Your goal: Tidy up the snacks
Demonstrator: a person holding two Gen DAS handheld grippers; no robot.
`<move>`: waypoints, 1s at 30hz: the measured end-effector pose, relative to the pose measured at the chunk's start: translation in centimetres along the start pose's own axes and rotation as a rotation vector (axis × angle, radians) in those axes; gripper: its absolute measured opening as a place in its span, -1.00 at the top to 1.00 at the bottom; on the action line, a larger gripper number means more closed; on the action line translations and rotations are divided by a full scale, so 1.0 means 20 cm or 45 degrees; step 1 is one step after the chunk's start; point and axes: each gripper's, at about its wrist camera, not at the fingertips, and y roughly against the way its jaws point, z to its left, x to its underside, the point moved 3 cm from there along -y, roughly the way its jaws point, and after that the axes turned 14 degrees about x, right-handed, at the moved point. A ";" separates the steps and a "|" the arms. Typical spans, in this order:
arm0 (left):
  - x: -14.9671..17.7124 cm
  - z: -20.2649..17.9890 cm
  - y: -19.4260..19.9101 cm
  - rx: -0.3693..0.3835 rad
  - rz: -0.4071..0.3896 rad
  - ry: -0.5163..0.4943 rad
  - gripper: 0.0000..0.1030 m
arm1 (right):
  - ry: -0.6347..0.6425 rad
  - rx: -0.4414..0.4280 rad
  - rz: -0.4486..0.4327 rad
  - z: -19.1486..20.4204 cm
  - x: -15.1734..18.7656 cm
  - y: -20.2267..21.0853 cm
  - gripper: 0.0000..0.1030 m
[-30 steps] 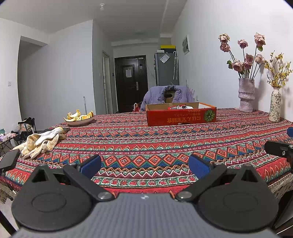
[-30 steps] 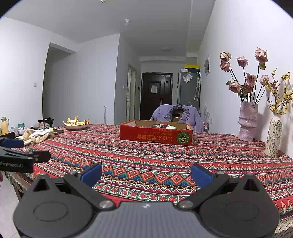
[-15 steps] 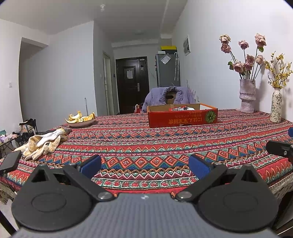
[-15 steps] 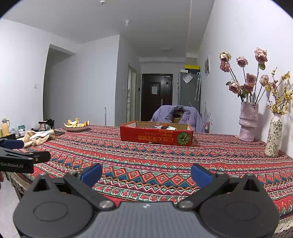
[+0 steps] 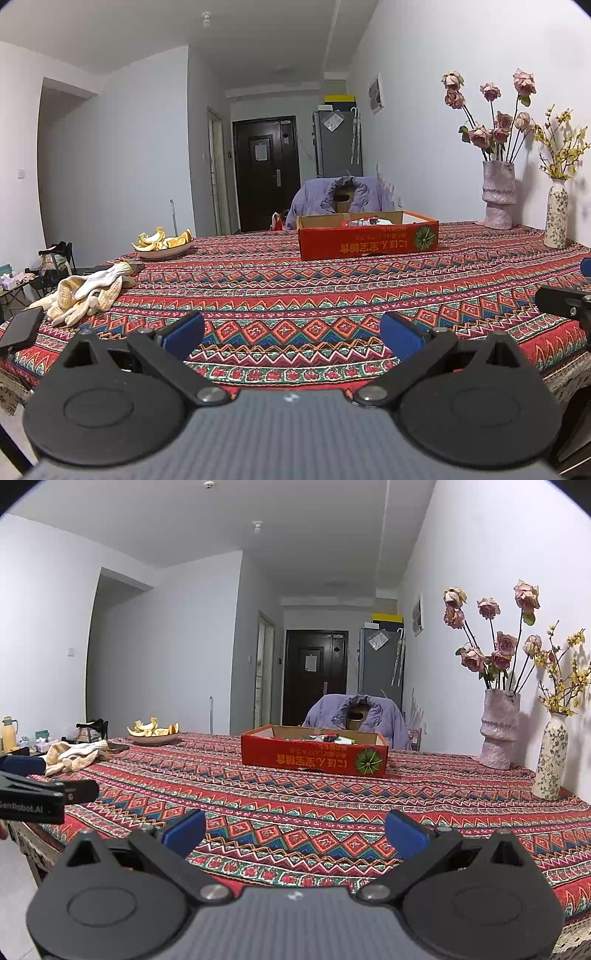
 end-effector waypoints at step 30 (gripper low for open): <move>-0.01 -0.01 0.02 -0.004 -0.033 0.001 -1.00 | -0.011 -0.006 0.002 -0.02 0.01 0.00 -1.00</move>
